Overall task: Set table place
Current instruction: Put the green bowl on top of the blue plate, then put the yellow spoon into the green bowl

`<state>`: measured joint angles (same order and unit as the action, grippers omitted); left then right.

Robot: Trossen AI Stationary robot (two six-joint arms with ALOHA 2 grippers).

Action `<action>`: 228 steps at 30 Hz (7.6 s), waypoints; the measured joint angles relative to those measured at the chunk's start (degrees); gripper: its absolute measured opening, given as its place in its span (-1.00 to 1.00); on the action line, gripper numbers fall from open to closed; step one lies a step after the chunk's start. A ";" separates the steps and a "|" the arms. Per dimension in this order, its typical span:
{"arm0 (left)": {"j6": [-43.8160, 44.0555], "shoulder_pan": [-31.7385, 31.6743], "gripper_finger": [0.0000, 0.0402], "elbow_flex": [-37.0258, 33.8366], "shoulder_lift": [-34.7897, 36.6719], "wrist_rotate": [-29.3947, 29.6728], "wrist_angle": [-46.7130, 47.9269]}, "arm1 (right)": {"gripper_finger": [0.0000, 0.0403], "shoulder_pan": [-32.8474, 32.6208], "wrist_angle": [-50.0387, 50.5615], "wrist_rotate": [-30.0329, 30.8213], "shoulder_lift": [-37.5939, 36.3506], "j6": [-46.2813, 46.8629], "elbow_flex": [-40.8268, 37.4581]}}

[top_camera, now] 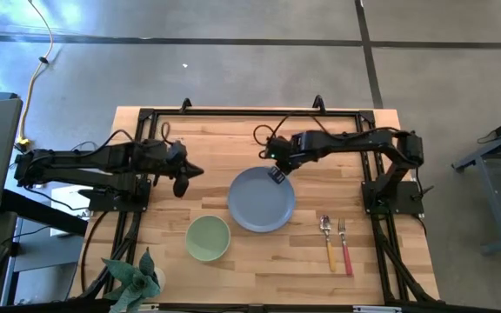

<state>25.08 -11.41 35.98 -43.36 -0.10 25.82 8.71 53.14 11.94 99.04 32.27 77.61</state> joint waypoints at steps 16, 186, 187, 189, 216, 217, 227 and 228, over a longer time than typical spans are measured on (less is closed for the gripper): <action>-6.35 18.28 -0.81 30.63 -32.73 0.90 32.25 | -0.51 -0.02 6.99 6.06 -9.13 -5.75 5.99; -31.28 -3.57 -0.96 88.88 -94.24 -5.54 49.16 | -0.51 -4.13 22.93 17.47 -34.96 3.28 5.90; -31.28 -3.57 -0.94 88.85 -94.24 -5.40 49.18 | -0.51 -4.15 22.93 17.47 -34.96 3.22 5.90; -31.26 -3.57 -0.88 88.81 -94.29 -4.94 49.20 | -0.51 -4.15 22.93 17.47 -34.96 2.82 5.90; -22.46 1.13 0.00 96.81 -86.04 2.04 52.83 | -0.51 -4.51 28.30 17.92 -34.94 7.93 5.90; -21.68 1.85 0.01 96.81 -85.08 3.90 53.01 | -0.51 -4.94 29.81 17.57 -34.92 9.65 5.90; -14.80 7.42 0.01 96.81 -79.84 10.76 55.76 | -0.52 -20.58 36.87 16.22 -33.28 30.54 5.92; -14.58 7.69 0.01 96.81 -79.79 11.00 55.72 | -0.54 -22.51 36.89 16.20 -32.50 32.75 5.92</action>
<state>10.50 -3.72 132.79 -123.15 10.90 81.54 -13.80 90.04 28.14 66.53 65.02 83.53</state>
